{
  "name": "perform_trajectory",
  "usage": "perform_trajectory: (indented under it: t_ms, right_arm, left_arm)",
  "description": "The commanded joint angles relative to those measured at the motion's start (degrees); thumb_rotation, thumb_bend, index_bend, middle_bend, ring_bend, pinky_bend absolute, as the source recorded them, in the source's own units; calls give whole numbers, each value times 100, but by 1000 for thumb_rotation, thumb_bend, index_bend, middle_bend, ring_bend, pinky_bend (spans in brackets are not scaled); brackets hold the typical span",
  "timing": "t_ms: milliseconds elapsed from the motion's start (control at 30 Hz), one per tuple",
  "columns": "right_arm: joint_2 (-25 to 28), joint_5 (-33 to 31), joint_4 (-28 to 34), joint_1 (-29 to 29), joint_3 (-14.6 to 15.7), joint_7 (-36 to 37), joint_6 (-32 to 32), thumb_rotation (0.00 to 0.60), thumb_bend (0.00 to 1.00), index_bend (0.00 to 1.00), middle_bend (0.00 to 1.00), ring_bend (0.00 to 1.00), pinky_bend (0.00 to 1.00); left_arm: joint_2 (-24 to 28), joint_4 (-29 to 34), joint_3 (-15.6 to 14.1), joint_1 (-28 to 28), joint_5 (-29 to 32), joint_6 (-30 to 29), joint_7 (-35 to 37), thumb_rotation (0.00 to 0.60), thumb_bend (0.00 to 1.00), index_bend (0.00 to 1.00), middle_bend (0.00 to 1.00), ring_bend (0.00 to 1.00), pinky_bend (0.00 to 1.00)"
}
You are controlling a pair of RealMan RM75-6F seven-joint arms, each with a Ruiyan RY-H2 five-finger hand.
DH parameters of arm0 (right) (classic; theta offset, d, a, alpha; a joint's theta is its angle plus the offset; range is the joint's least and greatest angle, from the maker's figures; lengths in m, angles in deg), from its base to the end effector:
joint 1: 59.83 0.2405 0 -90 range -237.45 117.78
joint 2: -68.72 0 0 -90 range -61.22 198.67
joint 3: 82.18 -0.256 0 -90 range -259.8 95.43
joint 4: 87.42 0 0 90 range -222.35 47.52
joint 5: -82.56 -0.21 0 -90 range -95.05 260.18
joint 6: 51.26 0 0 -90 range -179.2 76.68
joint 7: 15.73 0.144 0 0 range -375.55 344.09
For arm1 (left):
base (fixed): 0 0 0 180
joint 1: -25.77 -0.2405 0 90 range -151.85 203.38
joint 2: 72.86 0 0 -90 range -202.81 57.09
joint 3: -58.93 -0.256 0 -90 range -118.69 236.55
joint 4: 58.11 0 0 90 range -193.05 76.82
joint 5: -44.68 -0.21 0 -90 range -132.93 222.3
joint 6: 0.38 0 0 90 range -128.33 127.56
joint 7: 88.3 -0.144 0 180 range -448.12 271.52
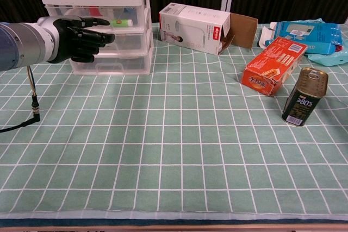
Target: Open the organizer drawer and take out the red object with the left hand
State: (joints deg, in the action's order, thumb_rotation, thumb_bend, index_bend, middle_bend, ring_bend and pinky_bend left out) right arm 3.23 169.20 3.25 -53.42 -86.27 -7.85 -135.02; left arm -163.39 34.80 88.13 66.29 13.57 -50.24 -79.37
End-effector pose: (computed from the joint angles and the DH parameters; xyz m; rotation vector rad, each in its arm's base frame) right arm -0.3076 -0.1942 0.1535 1.3629 -0.9865 1.0339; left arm -0.1231 0.3677 -0.0030 -0.9659 -2.0704 -1.3270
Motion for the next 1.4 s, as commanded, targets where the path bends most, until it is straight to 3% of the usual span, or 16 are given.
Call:
perform_trajectory:
  t_ms: [33, 900, 1100, 1400]
  right_arm:
    - [1, -1, 4, -1, -1, -1, -2, 600, 66, 0, 0, 0, 219]
    - [13, -43, 55, -6, -11, 35, 26, 600, 65, 0, 0, 0, 218]
    - [20, -49, 71, -8, -11, 61, 33, 600, 65, 0, 0, 0, 219]
    - [25, -48, 75, -10, -10, 58, 36, 600, 66, 0, 0, 0, 219]
  left_arm:
    - [-6, -27, 15, 32, 26, 2, 20, 600, 465, 47, 1000, 977, 1000]
    - [-85, -343, -25, 253, 184, 40, 121, 600, 465, 48, 1000, 977, 1000]
    - [-105, -409, -16, 300, 258, 135, 166, 600, 465, 125, 1000, 978, 1000]
    - [-55, -412, -27, 299, 254, 195, 224, 600, 465, 150, 1000, 979, 1000]
